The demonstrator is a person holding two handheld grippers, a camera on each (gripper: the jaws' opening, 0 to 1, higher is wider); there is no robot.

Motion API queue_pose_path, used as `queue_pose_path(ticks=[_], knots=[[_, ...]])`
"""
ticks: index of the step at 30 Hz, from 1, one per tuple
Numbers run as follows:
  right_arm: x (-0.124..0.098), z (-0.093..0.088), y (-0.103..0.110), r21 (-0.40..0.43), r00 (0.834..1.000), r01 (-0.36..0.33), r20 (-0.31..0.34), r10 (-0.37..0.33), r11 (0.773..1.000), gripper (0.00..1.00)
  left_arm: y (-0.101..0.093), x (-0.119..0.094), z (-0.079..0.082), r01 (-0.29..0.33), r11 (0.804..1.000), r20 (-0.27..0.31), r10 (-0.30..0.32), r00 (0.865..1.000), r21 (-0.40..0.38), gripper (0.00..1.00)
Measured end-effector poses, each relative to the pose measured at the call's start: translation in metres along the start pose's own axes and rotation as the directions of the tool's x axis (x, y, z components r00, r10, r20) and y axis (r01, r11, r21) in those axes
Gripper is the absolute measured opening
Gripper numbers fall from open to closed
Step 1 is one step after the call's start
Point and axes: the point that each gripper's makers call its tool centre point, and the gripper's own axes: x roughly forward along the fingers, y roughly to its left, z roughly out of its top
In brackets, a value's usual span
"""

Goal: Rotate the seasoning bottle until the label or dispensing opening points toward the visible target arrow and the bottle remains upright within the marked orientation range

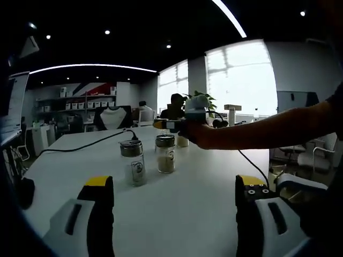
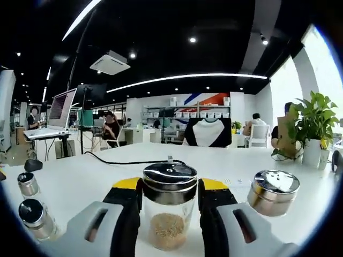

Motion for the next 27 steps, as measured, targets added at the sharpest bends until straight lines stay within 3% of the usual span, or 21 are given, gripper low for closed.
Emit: queue_pose_path(ticks=[10, 17, 27], knots=[[-0.001, 0.001, 0.004, 0.009, 0.999, -0.035, -0.020, 0.035, 0.999, 0.38, -0.002, 0.001, -0.001, 0.009, 1.000, 0.001, -0.009, 1.000, -0.006, 0.99], [-0.017, 0.010, 0.008, 0.070, 0.997, -0.079, 0.008, 0.078, 0.994, 0.37, -0.007, 0.000, 0.011, 0.026, 1.000, 0.046, -0.026, 0.999, -0.004, 0.98], [-0.055, 0.027, 0.037, -0.045, 0.982, -0.183, 0.041, 0.185, 0.982, 0.37, -0.011, 0.003, 0.006, 0.033, 0.999, 0.032, -0.034, 0.999, 0.001, 0.97]])
